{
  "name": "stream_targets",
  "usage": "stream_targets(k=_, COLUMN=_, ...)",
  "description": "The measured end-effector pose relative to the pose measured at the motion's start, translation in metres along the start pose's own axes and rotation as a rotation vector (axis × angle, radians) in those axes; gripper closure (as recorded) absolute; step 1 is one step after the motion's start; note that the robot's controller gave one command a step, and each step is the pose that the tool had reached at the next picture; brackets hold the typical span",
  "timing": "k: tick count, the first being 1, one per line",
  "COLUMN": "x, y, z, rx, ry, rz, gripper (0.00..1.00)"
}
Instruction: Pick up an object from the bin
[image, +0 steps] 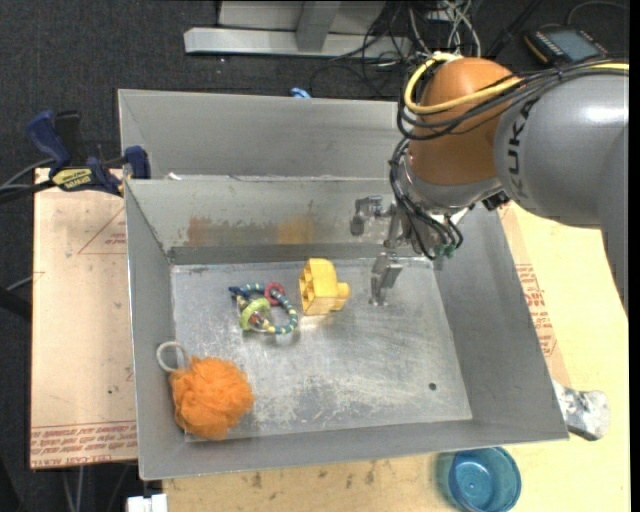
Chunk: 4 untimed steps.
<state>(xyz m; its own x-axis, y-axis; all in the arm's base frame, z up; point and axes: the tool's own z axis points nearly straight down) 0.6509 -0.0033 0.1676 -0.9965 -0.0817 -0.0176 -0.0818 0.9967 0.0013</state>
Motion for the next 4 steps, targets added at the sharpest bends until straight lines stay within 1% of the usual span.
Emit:
stream_targets(k=1, x=0.008, y=0.043, z=0.038, rx=0.003, ry=0.017, rz=0.084, gripper=0.00)
stream_targets(k=2, x=0.005, y=0.074, z=0.079, rx=-0.004, ry=0.012, rz=0.106, gripper=0.00)
stream_targets(k=3, x=0.013, y=0.078, z=0.096, rx=0.004, ry=0.014, rz=0.323, gripper=1.00)
stream_targets(k=4, x=0.013, y=0.078, z=0.096, rx=0.004, ry=0.014, rz=0.323, gripper=1.00)
